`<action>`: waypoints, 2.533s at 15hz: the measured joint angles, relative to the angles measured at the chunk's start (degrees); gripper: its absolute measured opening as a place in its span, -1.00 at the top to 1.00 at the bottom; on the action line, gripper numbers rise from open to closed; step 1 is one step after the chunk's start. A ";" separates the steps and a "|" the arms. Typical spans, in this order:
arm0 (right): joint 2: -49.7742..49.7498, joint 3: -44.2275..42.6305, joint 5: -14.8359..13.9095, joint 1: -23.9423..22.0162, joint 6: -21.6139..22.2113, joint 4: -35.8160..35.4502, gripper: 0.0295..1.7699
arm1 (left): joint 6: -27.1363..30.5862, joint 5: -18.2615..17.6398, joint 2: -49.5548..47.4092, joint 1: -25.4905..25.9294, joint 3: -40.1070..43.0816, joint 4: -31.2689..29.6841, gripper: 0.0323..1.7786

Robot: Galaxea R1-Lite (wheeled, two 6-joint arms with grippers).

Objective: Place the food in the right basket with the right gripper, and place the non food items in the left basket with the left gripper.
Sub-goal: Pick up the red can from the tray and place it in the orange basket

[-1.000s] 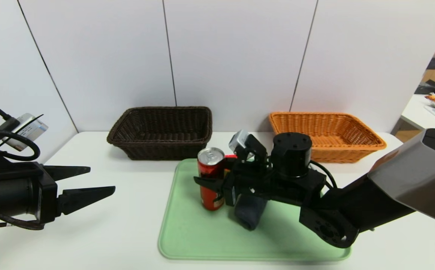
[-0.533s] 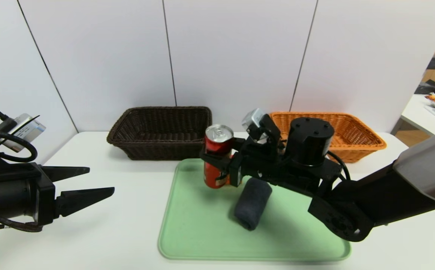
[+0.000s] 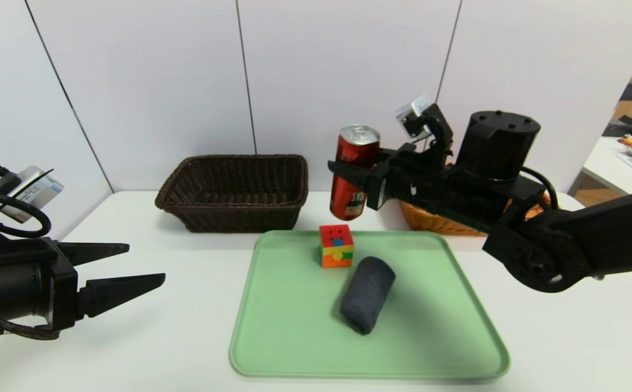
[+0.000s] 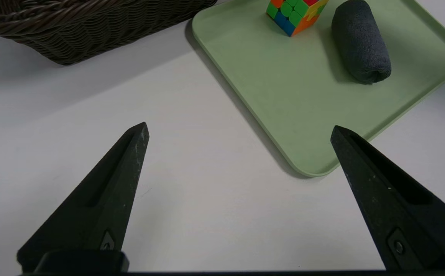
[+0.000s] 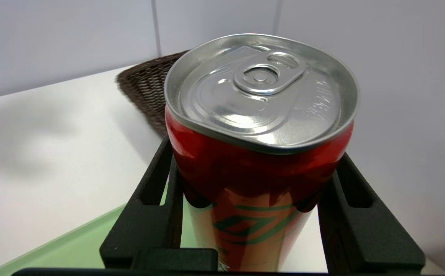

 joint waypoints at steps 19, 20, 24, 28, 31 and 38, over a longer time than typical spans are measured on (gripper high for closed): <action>1.65 -1.82 0.63 -28.61 -0.79 4.29 -0.04 | -0.28 0.00 0.02 0.00 -0.02 -0.17 -0.90; 2.04 -1.68 0.63 -29.37 -0.79 4.46 -0.04 | -0.27 0.00 0.06 0.00 -0.02 -0.20 -0.90; 4.52 -1.60 0.74 -30.42 -0.90 4.10 -0.04 | -0.28 0.02 0.23 0.00 -0.05 -0.17 -0.90; 7.11 -2.06 0.74 -30.79 -1.05 3.83 -0.04 | -0.28 0.00 0.28 0.00 0.17 -0.13 -0.90; 8.77 -2.84 0.67 -30.88 -1.01 3.83 -0.04 | -0.24 0.05 0.41 0.00 0.34 -0.13 -0.90; 11.79 -5.75 0.63 -30.96 -0.99 3.77 -0.04 | -0.18 0.00 0.72 0.00 0.39 -0.22 -0.90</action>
